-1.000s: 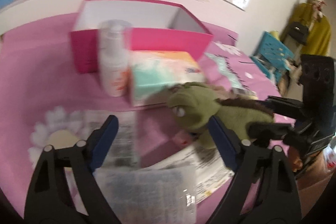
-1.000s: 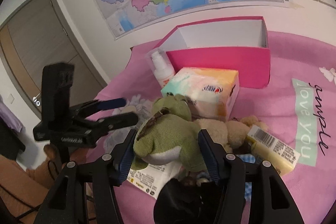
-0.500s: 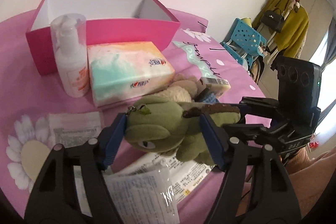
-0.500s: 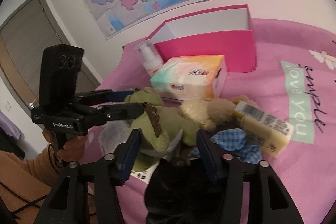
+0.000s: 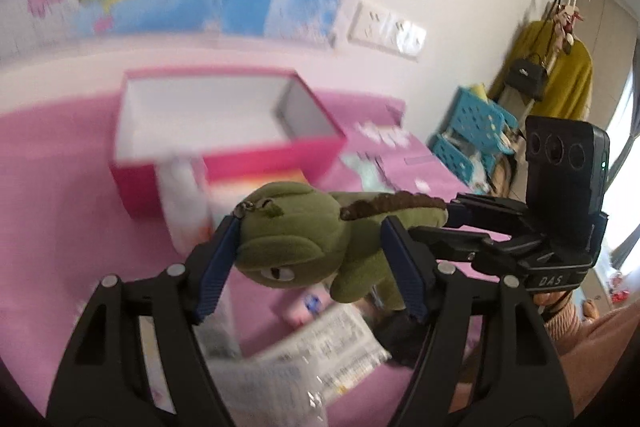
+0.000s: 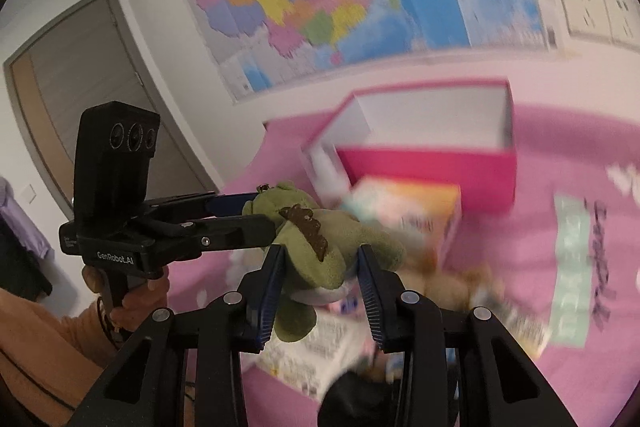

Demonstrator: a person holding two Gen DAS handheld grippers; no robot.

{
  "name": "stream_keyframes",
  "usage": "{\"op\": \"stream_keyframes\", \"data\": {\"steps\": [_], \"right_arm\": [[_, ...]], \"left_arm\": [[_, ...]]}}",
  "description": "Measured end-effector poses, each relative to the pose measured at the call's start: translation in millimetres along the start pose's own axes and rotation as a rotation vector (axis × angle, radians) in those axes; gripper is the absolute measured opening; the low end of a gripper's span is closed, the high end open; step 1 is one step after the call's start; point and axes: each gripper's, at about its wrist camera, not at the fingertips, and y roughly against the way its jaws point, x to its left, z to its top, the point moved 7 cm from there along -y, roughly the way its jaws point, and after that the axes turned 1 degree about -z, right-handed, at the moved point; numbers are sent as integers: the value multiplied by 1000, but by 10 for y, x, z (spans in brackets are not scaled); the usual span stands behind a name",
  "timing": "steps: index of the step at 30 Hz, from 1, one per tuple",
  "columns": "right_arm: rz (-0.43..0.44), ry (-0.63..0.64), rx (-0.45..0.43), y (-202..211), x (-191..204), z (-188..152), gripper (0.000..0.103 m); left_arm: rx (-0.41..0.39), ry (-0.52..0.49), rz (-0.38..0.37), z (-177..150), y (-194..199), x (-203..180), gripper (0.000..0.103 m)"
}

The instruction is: Organize soft objects

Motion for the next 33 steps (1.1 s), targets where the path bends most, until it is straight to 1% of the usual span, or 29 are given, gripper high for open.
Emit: {"op": "stream_keyframes", "data": {"steps": [4,7,11,15,18,22,28,30,33], "right_arm": [[29,32,-60,-65,13,436,37],[52,33,-86,-233,-32,774,37],[66,31,-92,-541,-132,1156,37],[67,18,-67,-885,-262,1374,37],[75,-10,-29,-1146,-387,1441,37],[70,-39,25,-1437,-566,1419,37],[19,-59,88,-1719,-767,1332,37],[-5,-68,102,-1774,-844,1292,40],[-46,-93,139,-1877,-960,1238,40]], "left_arm": [[-52,-9,70,420,47,166,73],[-72,-2,122,718,-16,374,73],[-71,23,172,952,-164,683,73],[-44,56,194,1039,-392,951,73],[-9,93,197,1017,-594,1148,73],[37,153,185,935,-852,1383,73],[93,176,199,805,-1126,1489,73],[105,177,198,781,-1186,1491,73],[96,178,219,794,-1179,1496,73]]}}
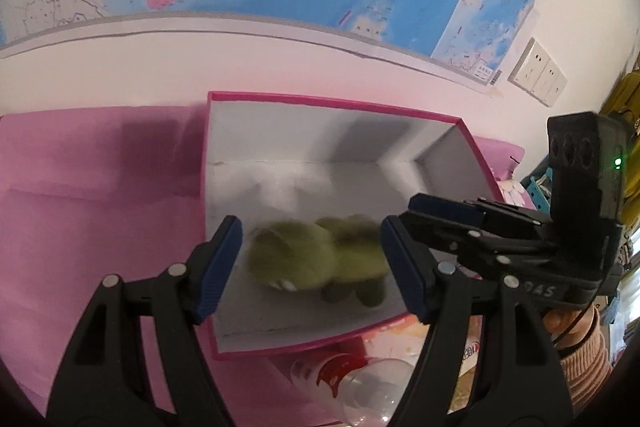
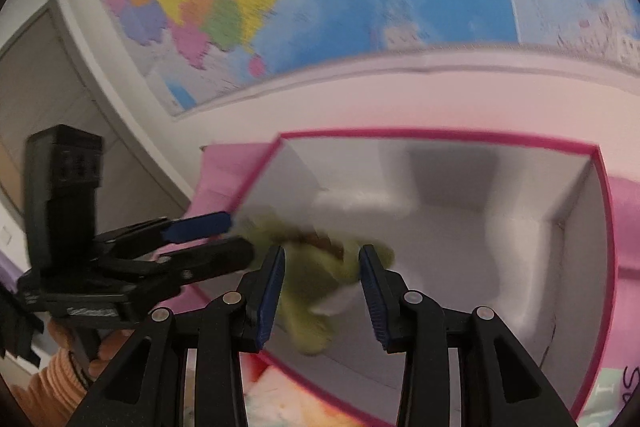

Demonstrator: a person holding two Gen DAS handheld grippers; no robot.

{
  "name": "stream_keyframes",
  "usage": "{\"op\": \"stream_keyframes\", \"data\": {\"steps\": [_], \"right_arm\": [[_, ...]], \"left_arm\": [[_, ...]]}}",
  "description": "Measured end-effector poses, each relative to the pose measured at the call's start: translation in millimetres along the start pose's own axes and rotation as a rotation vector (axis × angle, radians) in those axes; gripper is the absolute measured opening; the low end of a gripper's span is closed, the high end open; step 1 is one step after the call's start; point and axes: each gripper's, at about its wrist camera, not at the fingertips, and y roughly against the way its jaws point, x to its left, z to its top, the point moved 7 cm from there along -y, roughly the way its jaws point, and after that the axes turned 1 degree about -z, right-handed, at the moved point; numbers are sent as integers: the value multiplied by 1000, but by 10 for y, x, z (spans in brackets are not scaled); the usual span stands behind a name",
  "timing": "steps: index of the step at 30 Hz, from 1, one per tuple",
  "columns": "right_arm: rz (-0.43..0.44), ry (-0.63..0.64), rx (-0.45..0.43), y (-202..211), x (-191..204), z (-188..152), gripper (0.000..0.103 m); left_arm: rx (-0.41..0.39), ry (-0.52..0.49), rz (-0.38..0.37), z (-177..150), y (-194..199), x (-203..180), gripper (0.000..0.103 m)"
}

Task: Organize soft objects
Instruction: 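Carry the plush dinosaur over the pink shoebox and open the grippers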

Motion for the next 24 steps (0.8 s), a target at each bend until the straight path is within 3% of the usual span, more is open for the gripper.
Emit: {"op": "stream_keyframes", "data": {"steps": [4,9,11,14,19,24], "right_arm": [[-49,-24,6,25,-114,-43,41],[-34,-24,-37,361,-88,-94,43],[-14,-16,-63,564,-30,-136,53],[9,-1,-96,874,81,-229,58],[16,37,-109,1290,231,-495,63],[-37,28,-90,1558,134,-889,63]], "left_arm": [[-40,12,7,-12,184,33,73],[-106,-7,-2,-77,557,-45,74],[-133,-22,-4,-139,722,-96,76],[-175,-66,-15,-298,980,-249,82],[-182,-125,-38,-605,1185,-520,85],[-153,-178,-60,-1010,1193,-799,85]]}}
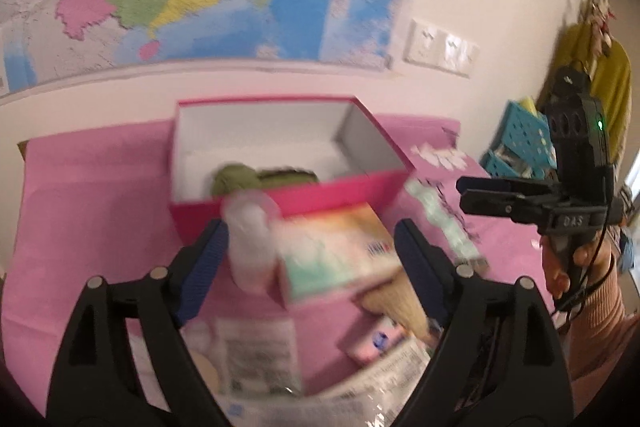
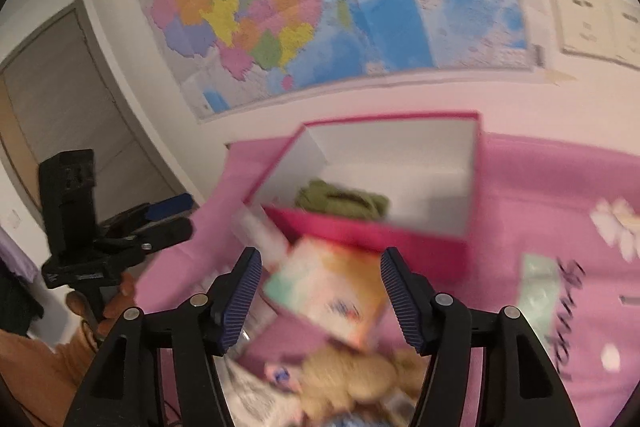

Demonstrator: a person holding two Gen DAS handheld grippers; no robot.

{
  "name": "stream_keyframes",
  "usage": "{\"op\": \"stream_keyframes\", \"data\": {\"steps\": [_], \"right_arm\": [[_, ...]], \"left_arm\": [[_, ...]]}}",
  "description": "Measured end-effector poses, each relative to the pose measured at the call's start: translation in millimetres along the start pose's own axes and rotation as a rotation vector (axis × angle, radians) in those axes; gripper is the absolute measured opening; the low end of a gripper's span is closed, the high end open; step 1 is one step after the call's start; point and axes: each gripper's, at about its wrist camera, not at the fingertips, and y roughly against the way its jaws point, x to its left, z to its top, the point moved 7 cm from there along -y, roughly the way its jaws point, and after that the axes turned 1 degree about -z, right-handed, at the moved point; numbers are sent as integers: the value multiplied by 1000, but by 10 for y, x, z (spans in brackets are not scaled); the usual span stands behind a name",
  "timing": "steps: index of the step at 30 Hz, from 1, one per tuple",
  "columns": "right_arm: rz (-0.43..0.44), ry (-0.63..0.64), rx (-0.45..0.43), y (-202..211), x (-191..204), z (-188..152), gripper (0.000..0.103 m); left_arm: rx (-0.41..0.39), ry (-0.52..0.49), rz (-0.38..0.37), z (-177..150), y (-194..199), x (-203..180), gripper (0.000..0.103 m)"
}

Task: Organize soft objects
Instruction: 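Carry the plush dinosaur over the pink shoebox and open the grippers, then grasp the black cloth with the right gripper and lift it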

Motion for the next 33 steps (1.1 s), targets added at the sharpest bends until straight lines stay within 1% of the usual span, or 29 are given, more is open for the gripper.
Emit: {"op": "stream_keyframes", "data": {"steps": [3,8,11,14,15,18,22,24,26,27,30,32,33], "right_arm": [[-64,-20,18,139,-163,-268,63],[-137,-99,42,281,-454,-693,63],[-189,-139,61,330,-609,-889,63],[-146,-177,81,391,-625,-1076,64],[-131,-170,78,426,-589,-1111,64],[-80,-131,102,476,-414,-1217,64],[-47,-56,161,435,-160,-1381,64],[-47,-22,187,381,-80,-1452,64],[-45,-14,200,333,-53,-1507,63],[-28,-19,210,300,-43,-1533,62],[-35,-15,236,226,-42,-1598,51],[-33,-15,241,207,-50,-1616,32],[-36,-12,235,216,-55,-1611,28]], "left_arm": [[47,-9,-45,-210,-75,-185,85],[124,-36,-92,-481,-235,-459,85],[152,-63,-112,-587,-282,-599,85],[172,-95,-150,-696,-284,-743,86],[176,-101,-153,-722,-294,-772,86],[195,-112,-166,-802,-305,-832,86],[212,-104,-162,-843,-323,-823,85],[217,-96,-164,-861,-309,-807,86],[219,-89,-170,-870,-289,-796,85],[221,-87,-169,-879,-282,-790,85],[227,-81,-183,-902,-260,-794,85],[232,-82,-202,-924,-245,-814,85],[237,-80,-221,-941,-231,-830,85]]}}
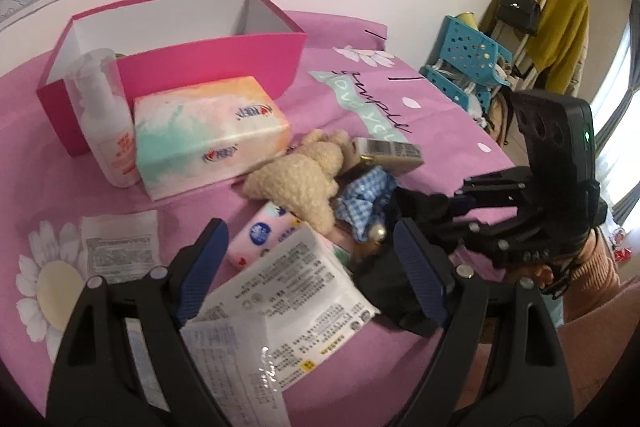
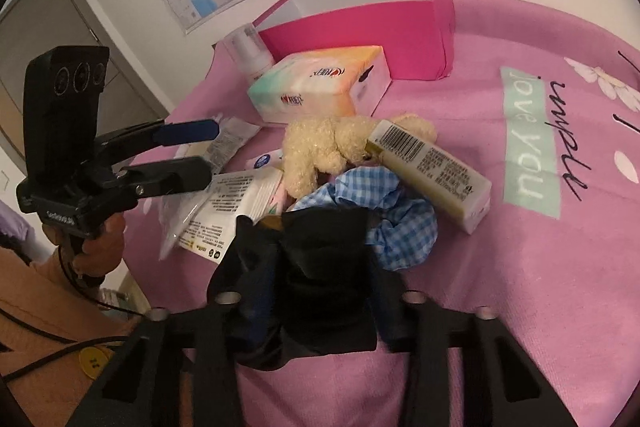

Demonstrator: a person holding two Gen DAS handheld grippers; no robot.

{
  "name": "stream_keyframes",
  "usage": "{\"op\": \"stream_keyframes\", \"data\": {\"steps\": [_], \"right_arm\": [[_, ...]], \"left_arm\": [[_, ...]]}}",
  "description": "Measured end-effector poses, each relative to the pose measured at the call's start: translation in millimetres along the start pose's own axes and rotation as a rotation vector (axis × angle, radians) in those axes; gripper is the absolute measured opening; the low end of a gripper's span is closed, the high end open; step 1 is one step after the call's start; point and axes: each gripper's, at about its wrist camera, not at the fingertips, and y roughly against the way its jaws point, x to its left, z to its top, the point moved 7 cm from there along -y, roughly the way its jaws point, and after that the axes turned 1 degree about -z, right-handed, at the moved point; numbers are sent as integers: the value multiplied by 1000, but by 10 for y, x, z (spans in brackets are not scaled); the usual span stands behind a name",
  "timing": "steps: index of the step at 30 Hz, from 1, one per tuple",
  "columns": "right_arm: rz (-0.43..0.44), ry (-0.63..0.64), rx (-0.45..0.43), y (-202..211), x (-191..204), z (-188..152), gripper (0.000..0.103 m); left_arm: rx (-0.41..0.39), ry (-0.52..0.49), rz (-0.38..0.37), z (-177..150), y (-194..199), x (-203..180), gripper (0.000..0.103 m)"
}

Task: Organize soft objects
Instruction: 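Grasp the black cloth with the right gripper and lift it, then carry the black cloth into the pink shoebox and release it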

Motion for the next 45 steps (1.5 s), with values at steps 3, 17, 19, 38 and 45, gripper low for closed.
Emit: {"op": "stream_keyframes", "data": {"steps": [3,17,19,38,45], "right_arm": [[-1,15,-23,55,23,32,19],[127,60,-240,609,358,634,13],[140,63,-262,634,382,747,13],[77,108,-355,304,165,2251,14],[54,49,-336,20,-102,2567,14]], "left_arm": [[23,-6,-87,-41,-5,-97,85],[27,-20,-336,75,51,-455,85],[-6,-20,-326,185,85,-443,85],[-87,121,-71,1503,-253,398,34],[-52,154,24,1683,-493,643,34]]}}
